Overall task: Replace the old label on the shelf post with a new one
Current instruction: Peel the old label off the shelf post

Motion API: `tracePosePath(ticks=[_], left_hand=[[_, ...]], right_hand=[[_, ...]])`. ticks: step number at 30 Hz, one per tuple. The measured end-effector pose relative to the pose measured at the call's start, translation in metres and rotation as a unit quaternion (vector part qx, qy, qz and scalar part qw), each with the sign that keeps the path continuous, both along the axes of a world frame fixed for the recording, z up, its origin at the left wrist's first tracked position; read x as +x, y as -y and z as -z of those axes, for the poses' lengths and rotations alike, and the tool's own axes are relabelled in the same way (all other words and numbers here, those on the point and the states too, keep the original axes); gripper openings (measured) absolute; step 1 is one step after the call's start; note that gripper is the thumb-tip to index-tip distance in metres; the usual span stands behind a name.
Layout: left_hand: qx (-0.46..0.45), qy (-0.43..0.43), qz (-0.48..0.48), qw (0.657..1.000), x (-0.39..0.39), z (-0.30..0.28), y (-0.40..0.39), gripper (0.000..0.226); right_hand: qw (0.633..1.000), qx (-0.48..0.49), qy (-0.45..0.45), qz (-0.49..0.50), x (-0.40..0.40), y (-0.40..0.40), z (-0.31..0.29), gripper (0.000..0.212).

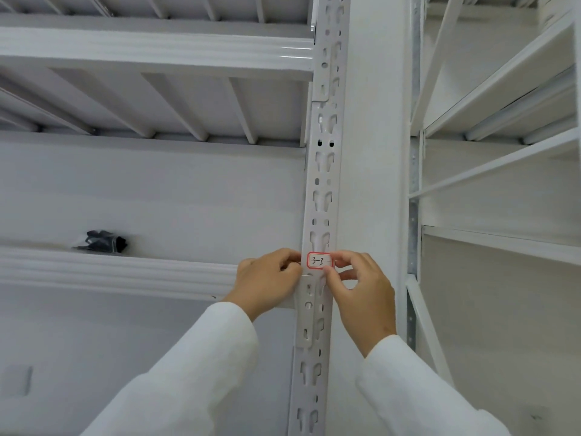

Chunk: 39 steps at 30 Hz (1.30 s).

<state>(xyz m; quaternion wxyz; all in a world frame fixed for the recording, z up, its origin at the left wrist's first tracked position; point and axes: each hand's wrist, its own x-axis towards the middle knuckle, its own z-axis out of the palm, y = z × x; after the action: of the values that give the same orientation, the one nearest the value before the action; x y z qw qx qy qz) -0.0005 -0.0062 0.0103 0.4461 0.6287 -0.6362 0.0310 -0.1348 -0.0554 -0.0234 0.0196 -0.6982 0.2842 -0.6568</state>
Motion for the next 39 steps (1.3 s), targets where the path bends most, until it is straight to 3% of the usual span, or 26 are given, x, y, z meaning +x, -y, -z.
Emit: tracePosePath(ticks=[14,21,28,35,39], left_hand=[[0.044,-0.011,0.021,0.999,0.002,-0.005,-0.001,0.037],[0.071,-0.023,0.035,0.997,0.004,-0.006,-0.003,0.038],[0.086,-0.089,0.025,0.992,0.0,-0.013,0.002,0.022],[0.075,-0.062,-0.004,0.995,-0.003,-0.01,0.006,0.031],[0.074,-0.052,0.002,0.996,-0.003,-0.01,0.004,0.037]], right_hand=[[0.999,0.03,-0.001,0.026,0.004,0.003,-0.006,0.007],[0.999,0.021,0.009,0.026,0.001,0.0,-0.006,0.015],[0.999,0.011,-0.007,0.039,-0.001,-0.003,-0.005,0.007],[0.996,0.085,-0.013,-0.001,0.005,-0.008,-0.005,0.006],[0.997,0.072,-0.003,-0.007,0.0,-0.008,-0.006,0.01]])
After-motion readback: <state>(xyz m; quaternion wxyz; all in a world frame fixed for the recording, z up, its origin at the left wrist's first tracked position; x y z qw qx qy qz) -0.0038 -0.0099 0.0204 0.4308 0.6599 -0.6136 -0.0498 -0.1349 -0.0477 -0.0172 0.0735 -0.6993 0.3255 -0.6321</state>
